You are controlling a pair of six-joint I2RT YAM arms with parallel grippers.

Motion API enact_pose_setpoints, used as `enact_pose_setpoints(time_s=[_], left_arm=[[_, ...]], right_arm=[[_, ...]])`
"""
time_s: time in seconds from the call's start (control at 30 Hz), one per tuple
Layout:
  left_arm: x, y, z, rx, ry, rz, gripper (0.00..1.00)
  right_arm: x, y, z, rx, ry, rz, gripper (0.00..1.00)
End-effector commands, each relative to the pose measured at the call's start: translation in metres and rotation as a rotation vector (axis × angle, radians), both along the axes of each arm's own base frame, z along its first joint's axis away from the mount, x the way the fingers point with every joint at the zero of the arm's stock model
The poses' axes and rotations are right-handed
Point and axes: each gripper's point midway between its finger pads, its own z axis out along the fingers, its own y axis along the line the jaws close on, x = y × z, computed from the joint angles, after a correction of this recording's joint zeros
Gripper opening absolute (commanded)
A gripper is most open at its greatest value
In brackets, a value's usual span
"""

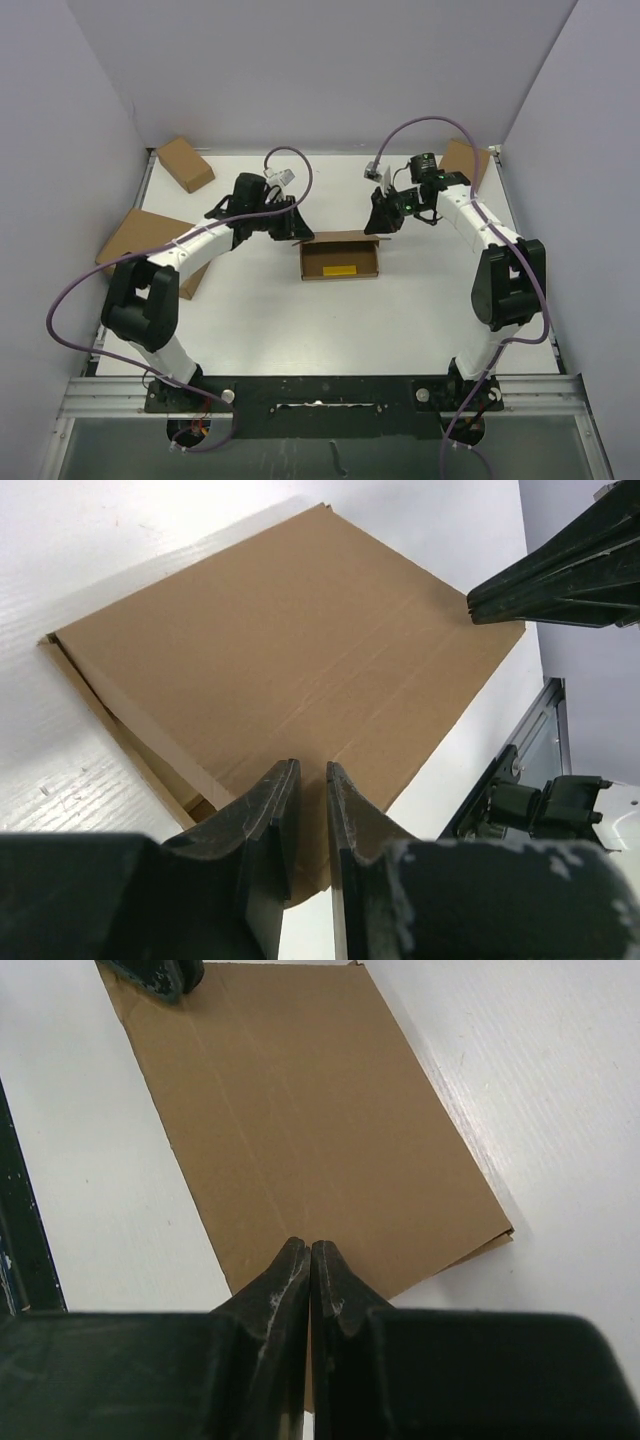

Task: Fold the paper box

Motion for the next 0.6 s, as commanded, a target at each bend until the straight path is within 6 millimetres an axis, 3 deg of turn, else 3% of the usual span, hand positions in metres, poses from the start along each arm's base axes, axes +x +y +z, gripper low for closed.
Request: enact_pose_setpoints(time_s=[0.0, 0.3, 0.57], left_arm=[[0.002, -0.006, -0.001, 0.014, -0.027, -0.033, 0.16], [-0.017, -0.002, -0.040, 0.052, 0.058, -0.045, 0.16], [-0.026, -0.003, -0.060, 0.063, 0.104, -0.051, 0.16]], right_arm=[[-0.008, 0.006, -0.013, -0.023, 0.010, 0.040, 0.00], [-0.014, 0.003, -0.037, -0.050, 0.054, 0.044, 0.00], [-0.024, 0.001, -0.067, -0.090, 0.110, 0.050, 0.00]])
